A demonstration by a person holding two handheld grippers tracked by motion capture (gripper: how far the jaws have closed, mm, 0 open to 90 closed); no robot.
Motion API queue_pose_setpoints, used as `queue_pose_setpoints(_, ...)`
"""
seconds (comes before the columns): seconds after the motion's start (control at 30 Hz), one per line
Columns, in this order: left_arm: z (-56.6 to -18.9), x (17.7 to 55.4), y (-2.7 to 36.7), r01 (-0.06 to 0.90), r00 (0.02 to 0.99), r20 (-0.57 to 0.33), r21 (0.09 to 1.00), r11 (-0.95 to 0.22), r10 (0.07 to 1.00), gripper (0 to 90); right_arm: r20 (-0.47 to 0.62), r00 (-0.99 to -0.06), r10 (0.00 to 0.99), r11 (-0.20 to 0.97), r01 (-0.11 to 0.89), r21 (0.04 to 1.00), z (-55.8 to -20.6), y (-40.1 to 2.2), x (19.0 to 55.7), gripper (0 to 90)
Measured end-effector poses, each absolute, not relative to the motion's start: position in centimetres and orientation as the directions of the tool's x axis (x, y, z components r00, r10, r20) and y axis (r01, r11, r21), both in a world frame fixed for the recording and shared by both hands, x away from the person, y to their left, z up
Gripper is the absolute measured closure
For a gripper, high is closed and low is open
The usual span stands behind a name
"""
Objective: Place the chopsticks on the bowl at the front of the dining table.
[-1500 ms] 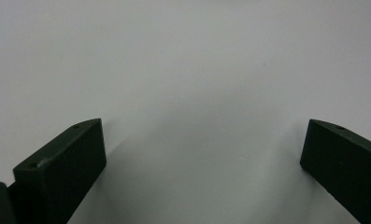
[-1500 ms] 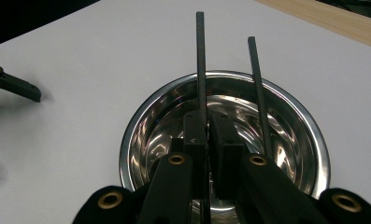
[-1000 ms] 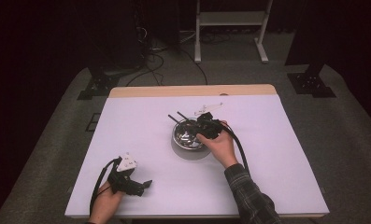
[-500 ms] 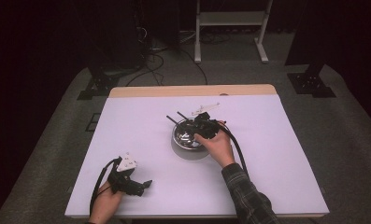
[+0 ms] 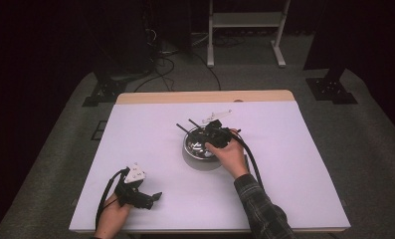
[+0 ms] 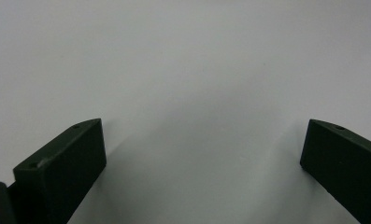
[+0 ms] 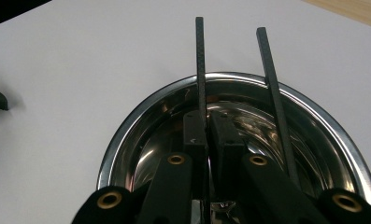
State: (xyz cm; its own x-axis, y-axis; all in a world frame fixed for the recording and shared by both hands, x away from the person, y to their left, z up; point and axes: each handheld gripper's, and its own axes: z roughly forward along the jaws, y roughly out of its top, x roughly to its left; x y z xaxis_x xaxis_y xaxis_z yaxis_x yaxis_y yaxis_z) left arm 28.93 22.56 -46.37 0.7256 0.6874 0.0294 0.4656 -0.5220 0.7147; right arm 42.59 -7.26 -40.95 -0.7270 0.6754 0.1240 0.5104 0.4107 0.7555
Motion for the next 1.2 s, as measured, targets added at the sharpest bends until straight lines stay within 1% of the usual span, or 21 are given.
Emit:
queue_pose_setpoints(0.1, -46.4, 28.9, 22.6, 0.466, 0.726, 0.029, 0.715, -0.522, 0.687, 0.0, 0.124, -0.725, 0.677, 0.408, 0.51, 0.757, -40.9, -7.2, 42.6, 84.5)
queue_pose_setpoints(0.2, -46.4, 28.9, 22.6, 0.466, 0.726, 0.029, 0.715, -0.522, 0.688, 0.0, 0.128, -0.724, 0.678, 0.399, 0.509, 0.763, -40.8, -7.3, 42.5, 80.2)
queue_pose_setpoints(0.43, -46.4, 28.9, 22.6, 0.466, 0.725, 0.029, 0.715, -0.521, 0.688, 0.0, 0.12, -0.727, 0.676, 0.395, 0.495, 0.774, -40.1, -7.6, 42.1, 73.5)
queue_pose_setpoints(0.63, -46.4, 28.9, 22.6, 0.466, 0.725, 0.029, 0.715, -0.521, 0.688, 0.0, 0.113, -0.736, 0.668, 0.394, 0.479, 0.784, -39.1, -8.2, 41.3, 64.3)
queue_pose_setpoints(0.87, -46.4, 28.9, 22.6, 0.468, 0.725, 0.027, 0.715, -0.52, 0.688, 0.0, 0.101, -0.743, 0.662, 0.407, 0.469, 0.784, -38.1, -9.3, 39.9, 48.6)
queue_pose_setpoints(0.97, -46.4, 28.9, 22.6, 0.467, 0.726, 0.028, 0.714, -0.521, 0.688, 0.0, 0.079, -0.745, 0.662, 0.422, 0.458, 0.783, -37.9, -9.9, 39.2, 43.8)
queue_pose_setpoints(1.2, -46.4, 28.9, 22.5, 0.468, 0.723, 0.025, 0.717, -0.517, 0.69, 0.0, 0.094, -0.715, 0.693, 0.396, 0.486, 0.779, -37.9, -12.2, 38.1, 33.8)
